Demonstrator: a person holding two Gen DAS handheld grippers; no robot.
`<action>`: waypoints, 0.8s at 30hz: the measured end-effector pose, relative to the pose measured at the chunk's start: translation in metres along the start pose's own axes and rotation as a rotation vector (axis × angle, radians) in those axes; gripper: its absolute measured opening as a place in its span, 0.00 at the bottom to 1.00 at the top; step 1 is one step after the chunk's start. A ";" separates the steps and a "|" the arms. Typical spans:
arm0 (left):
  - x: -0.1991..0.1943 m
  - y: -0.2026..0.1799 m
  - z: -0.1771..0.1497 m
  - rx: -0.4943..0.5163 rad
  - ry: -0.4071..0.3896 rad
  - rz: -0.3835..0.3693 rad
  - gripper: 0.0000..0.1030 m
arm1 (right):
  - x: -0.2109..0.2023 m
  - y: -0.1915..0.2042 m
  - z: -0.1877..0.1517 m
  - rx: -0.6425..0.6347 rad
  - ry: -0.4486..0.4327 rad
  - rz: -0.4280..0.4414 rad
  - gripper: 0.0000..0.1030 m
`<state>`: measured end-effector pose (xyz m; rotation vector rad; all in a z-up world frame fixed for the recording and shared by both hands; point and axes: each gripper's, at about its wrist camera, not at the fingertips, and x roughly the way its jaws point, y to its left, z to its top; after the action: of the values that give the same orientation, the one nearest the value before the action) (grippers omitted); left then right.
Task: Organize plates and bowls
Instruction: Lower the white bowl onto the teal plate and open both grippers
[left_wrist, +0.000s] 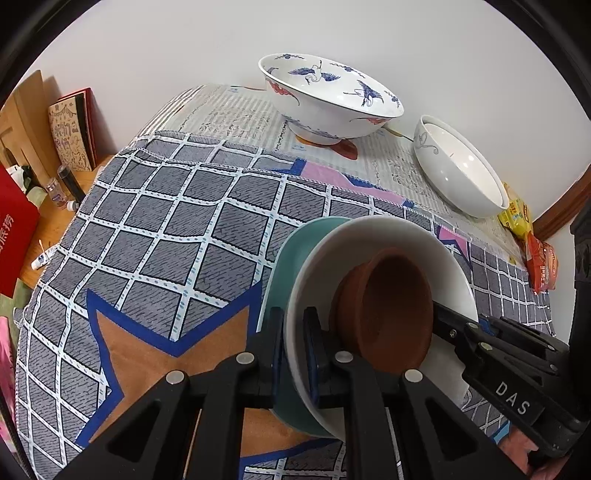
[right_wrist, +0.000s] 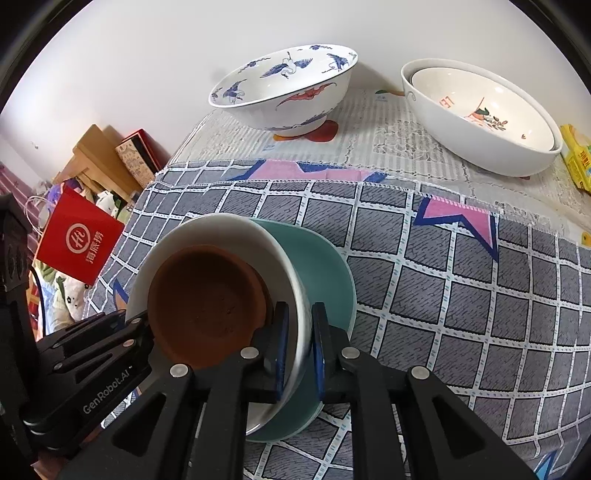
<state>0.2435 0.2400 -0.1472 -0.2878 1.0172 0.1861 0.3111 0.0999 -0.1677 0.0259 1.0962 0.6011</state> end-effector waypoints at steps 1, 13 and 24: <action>0.000 0.000 0.000 0.003 0.000 0.004 0.14 | 0.000 -0.001 0.000 0.001 0.000 -0.003 0.12; -0.015 -0.001 -0.007 0.003 -0.001 0.011 0.18 | -0.018 0.003 -0.006 -0.036 -0.022 -0.016 0.14; -0.069 -0.012 -0.025 0.038 -0.087 0.042 0.31 | -0.060 0.011 -0.032 -0.070 -0.054 -0.025 0.15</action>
<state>0.1911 0.2192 -0.0986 -0.2220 0.9405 0.2150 0.2607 0.0720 -0.1300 -0.0322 1.0209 0.6125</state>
